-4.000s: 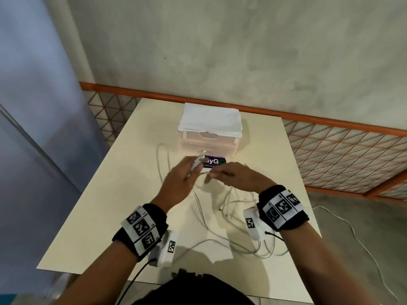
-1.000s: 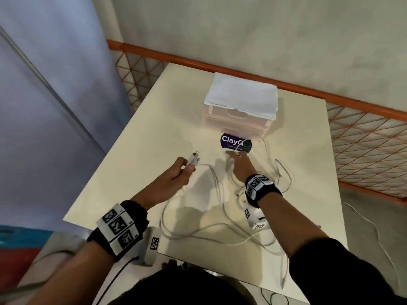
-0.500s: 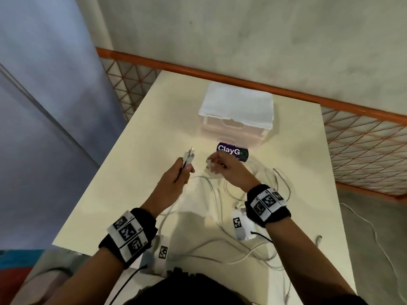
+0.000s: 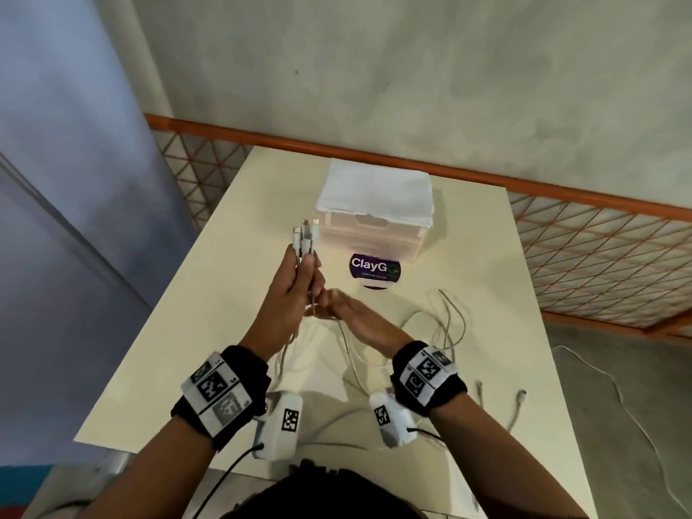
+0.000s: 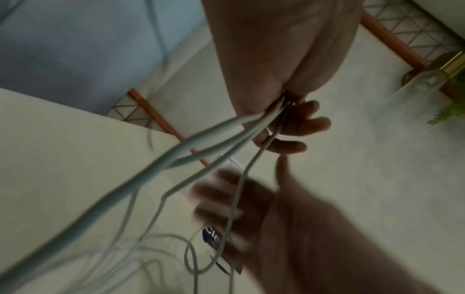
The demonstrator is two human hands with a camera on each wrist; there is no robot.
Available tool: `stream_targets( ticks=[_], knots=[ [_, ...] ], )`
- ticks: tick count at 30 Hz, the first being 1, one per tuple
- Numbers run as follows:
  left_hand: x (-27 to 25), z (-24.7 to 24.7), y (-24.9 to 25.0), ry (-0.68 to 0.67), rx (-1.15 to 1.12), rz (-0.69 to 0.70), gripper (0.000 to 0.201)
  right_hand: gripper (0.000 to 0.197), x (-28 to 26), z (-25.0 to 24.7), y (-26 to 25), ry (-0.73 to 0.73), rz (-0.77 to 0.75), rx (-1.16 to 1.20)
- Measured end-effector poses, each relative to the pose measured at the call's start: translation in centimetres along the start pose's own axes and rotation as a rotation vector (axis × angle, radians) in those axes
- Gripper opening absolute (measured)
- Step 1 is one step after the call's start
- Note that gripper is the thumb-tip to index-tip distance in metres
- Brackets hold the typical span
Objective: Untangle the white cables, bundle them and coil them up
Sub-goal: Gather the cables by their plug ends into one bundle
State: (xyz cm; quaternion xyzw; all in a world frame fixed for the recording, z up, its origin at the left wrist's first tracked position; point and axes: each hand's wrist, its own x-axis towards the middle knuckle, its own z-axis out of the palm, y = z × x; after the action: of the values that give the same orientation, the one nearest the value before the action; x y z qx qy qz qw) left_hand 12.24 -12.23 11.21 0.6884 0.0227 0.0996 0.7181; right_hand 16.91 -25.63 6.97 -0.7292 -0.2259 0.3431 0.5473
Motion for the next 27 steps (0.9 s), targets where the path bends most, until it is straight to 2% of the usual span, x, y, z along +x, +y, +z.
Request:
stream_targets(
  ticks=[1,3,7,11,13,15,17,19,22,27],
  knots=[
    [0.1,-0.3,0.3,0.020,0.003,0.010,0.022,0.044,0.0,0.9,1.5,-0.082,0.036,-0.125],
    [0.3,-1.2,0.7,0.068,0.016,0.031,0.023,0.039,-0.4,1.3,4.2,-0.124,0.061,-0.328],
    [0.1,-3.6,0.2,0.165,0.162,0.088,0.023,0.026,-2.0,-1.6,6.8,0.028,0.025,-0.465],
    [-0.8,-4.5,-0.9,0.214,0.296,0.117,0.022,0.023,-2.7,-4.7,7.3,0.074,-0.001,-0.720],
    [-1.1,-4.0,-1.1,0.169,0.393,0.111,0.020,0.024,-3.0,-4.9,5.5,0.066,-0.023,-0.721],
    [-1.1,-3.3,-1.5,0.054,0.455,0.042,0.015,0.025,-3.1,-4.7,2.7,0.038,-0.087,-0.637],
    [-1.1,-2.5,-1.8,-0.079,0.518,-0.042,0.021,0.026,-3.0,-4.2,-0.2,-0.004,-0.133,-0.542],
    [-1.0,-2.0,-1.8,-0.132,0.590,-0.054,0.015,0.025,-2.6,-4.0,-2.2,-0.046,-0.135,-0.462],
    [-0.7,-2.5,-1.3,-0.084,0.624,0.022,0.019,0.027,-3.0,-4.0,-2.8,-0.038,-0.105,-0.420],
    [0.0,-4.9,-0.4,0.237,0.732,0.100,0.030,0.034,-4.9,-5.2,1.7,0.033,0.016,-0.412]
  ],
)
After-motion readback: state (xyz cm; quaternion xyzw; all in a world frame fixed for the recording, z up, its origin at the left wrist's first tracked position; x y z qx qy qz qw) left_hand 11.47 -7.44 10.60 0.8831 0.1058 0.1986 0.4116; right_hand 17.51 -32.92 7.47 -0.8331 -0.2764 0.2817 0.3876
